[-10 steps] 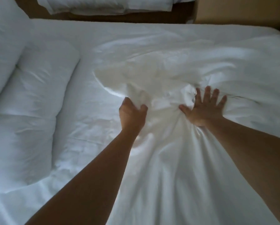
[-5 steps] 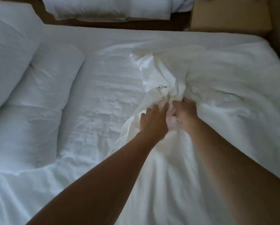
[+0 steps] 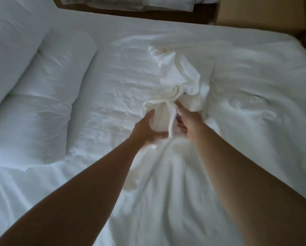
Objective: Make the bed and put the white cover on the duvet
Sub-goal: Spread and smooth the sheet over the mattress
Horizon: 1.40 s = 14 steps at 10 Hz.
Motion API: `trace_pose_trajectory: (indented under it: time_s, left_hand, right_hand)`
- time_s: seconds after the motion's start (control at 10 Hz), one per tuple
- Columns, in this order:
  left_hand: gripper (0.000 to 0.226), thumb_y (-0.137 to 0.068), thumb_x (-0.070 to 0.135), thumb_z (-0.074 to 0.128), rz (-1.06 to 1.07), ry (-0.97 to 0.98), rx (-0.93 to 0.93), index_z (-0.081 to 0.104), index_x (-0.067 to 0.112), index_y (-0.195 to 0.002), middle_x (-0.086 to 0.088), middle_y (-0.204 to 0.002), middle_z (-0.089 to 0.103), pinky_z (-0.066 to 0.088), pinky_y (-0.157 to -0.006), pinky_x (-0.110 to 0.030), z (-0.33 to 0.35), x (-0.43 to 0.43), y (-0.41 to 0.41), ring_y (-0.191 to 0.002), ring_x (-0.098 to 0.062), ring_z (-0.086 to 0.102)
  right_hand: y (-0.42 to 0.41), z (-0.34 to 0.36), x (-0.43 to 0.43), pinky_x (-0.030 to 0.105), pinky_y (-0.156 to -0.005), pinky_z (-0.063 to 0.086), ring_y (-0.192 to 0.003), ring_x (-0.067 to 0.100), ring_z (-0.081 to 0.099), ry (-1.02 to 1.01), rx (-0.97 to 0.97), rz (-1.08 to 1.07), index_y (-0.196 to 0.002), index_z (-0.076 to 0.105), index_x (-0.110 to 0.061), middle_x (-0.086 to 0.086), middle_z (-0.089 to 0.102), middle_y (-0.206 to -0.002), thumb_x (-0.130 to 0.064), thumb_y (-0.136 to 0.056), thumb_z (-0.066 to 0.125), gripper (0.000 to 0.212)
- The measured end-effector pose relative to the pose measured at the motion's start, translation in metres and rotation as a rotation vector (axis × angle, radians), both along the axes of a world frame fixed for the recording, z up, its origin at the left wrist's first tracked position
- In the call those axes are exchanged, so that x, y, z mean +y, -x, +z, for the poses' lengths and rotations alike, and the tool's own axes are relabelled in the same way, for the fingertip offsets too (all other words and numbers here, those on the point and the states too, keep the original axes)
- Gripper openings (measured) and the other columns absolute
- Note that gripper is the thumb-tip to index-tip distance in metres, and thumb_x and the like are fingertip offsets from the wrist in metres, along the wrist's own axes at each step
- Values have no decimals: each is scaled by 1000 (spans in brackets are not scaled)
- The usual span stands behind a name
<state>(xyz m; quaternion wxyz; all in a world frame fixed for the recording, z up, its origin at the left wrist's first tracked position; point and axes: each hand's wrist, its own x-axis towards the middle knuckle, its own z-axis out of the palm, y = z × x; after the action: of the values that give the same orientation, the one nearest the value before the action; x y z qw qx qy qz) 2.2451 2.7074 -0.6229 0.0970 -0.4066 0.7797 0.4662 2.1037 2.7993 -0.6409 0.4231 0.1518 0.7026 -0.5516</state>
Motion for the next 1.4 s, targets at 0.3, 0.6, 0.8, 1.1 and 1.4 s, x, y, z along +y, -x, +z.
trace_pose_trajectory:
  time_s: [0.3,0.6,0.8,1.1,1.4]
  left_hand:
    - [47,-81,43,83,570,-324,301,59,23,-116,-7,-113,70,62,-84,-42,-19,27,-40,-96,-24,73]
    - [27,-93,13,69,826,-616,327,62,17,-119,-11,-118,70,59,-92,-47,-12,21,-68,-105,-30,71]
    - [23,-70,2,85,506,-319,306,68,9,-84,3,-68,64,51,-58,-28,-13,46,-85,-66,-16,60]
    - [9,-93,19,73,497,-406,304,80,14,-96,-5,-89,78,57,-78,-29,-20,46,-110,-84,-16,72]
    - [13,-84,9,80,776,-551,275,76,10,-97,-18,-100,76,62,-86,-45,-18,34,-97,-84,-26,71]
  right_hand:
    - [-24,4,15,43,-89,60,-95,26,69,-95,64,-109,-130,56,1,14,67,-114,-23,-102,42,40]
    - [-29,30,59,39,-91,38,-112,38,57,-480,884,-241,-116,58,-6,20,62,-116,-33,-93,64,35]
    - [-135,21,-2,49,-95,42,-127,33,35,-655,846,637,-109,67,-30,2,34,-142,-57,-80,66,40]
    - [-122,6,22,49,-109,36,-140,27,34,-454,792,621,-113,68,-11,4,30,-155,-27,-102,52,25]
    - [-122,9,66,26,-81,40,-108,29,59,-238,716,167,-116,53,-2,18,61,-120,-20,-104,41,25]
